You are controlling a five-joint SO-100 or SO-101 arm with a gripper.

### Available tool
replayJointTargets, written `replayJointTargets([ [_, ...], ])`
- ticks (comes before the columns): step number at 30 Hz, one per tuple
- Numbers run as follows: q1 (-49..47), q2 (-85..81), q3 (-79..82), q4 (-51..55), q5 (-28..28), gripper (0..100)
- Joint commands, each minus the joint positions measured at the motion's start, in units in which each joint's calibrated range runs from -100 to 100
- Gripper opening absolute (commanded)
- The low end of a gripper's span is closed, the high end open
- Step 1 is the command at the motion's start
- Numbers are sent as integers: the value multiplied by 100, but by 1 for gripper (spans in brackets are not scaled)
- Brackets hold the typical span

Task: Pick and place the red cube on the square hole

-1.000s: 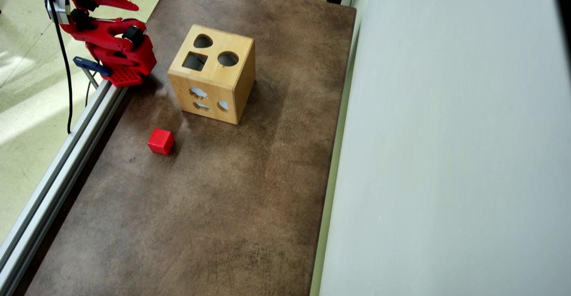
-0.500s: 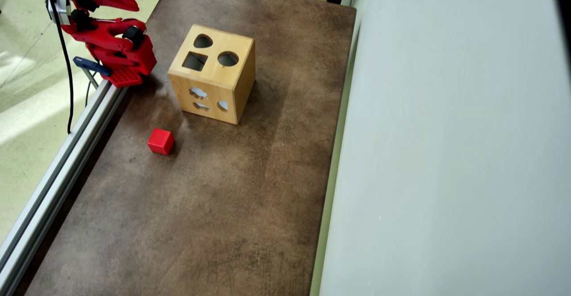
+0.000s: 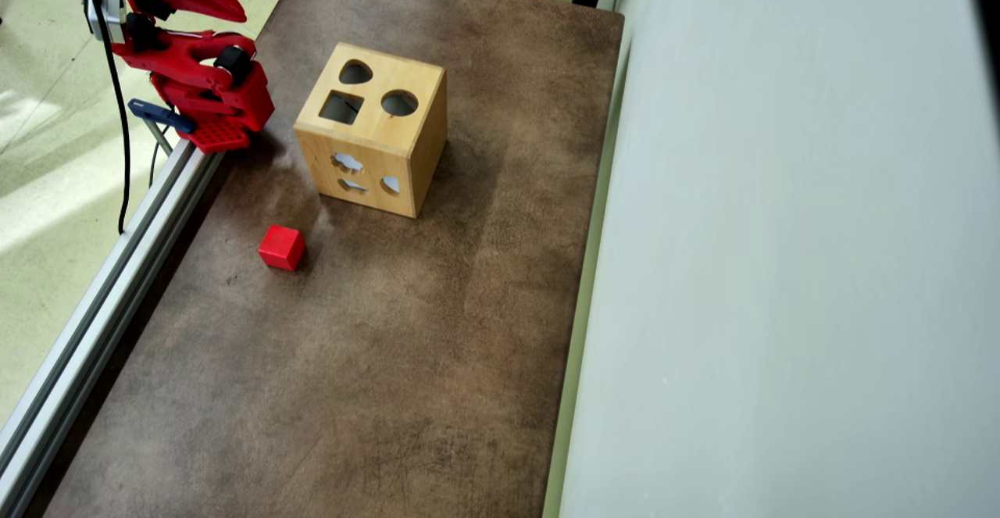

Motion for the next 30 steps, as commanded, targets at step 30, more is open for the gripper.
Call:
replayJointTargets([
  [30, 2381, 3858, -2977, 41, 493, 2],
])
